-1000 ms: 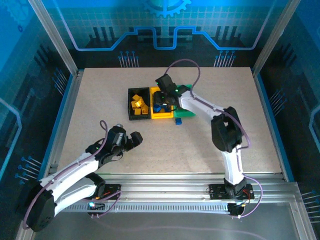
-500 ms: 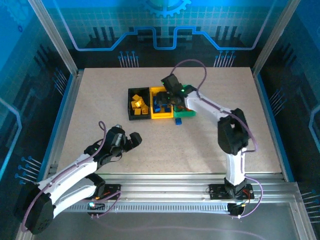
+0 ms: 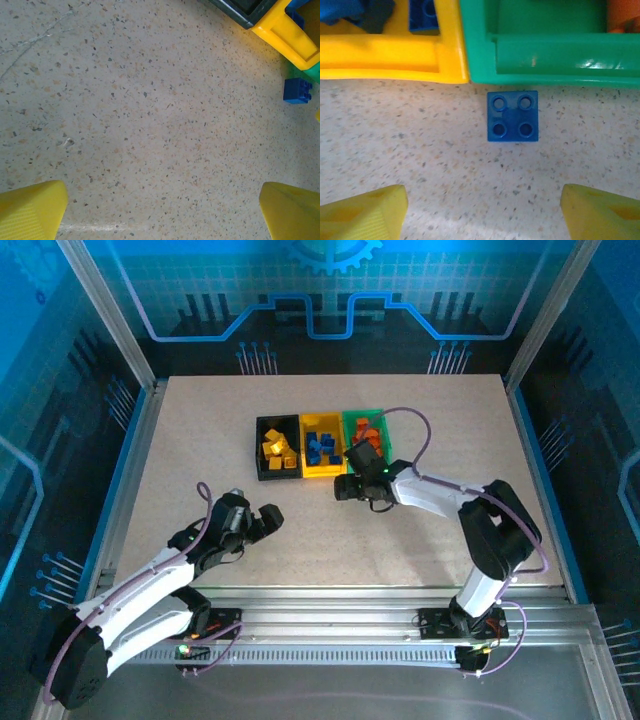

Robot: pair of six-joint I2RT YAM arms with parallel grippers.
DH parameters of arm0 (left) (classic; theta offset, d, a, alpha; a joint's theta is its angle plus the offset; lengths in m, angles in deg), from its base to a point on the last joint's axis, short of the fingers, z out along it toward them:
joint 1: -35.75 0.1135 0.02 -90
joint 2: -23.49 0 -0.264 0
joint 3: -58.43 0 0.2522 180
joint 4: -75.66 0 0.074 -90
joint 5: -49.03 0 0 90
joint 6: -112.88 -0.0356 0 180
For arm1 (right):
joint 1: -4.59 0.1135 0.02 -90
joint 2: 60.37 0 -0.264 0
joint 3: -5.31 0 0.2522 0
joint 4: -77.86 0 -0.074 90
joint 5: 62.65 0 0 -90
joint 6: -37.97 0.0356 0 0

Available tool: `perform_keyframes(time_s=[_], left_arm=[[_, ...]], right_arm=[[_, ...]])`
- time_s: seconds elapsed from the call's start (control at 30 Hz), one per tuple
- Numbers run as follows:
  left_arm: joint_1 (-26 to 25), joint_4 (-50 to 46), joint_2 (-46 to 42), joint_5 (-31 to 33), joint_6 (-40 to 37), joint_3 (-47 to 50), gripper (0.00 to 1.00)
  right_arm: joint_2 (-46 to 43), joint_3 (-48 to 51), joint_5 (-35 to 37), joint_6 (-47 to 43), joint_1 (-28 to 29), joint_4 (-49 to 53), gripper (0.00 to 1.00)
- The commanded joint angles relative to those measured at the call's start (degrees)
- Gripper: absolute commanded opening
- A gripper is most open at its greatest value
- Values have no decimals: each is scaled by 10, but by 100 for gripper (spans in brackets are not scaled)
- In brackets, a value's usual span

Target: Sort the legos into containers by color

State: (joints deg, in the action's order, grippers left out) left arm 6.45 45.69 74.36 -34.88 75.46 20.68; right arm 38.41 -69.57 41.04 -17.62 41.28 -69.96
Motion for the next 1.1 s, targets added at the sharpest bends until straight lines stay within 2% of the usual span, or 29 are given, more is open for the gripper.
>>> perform_keyframes(time_s=[0.0,0.13,0.37,0.63,0.8,1.07], left_arm=[[5,-10,-4,-6,2,-4,99],[4,-15,-4,-7,2,-6,99],[5,-16,-4,-3,2,-10,99],[4,-11,5,-3,5,-10,99],[5,-10,5,-5,5,-9,99],[4,0,9,-6,5,-4,99]], right_arm=[[38,-11,37,-12,-3,-45,80],[78,-35,46,-27,-9,-55,77],[131,-82,97,-25,-17,-14,69],[135,-77,83,-34,-21,-27,46],[86,-35,56,-46,-12,-46,36],[-76,56,-1,-56,34,-38,33]])
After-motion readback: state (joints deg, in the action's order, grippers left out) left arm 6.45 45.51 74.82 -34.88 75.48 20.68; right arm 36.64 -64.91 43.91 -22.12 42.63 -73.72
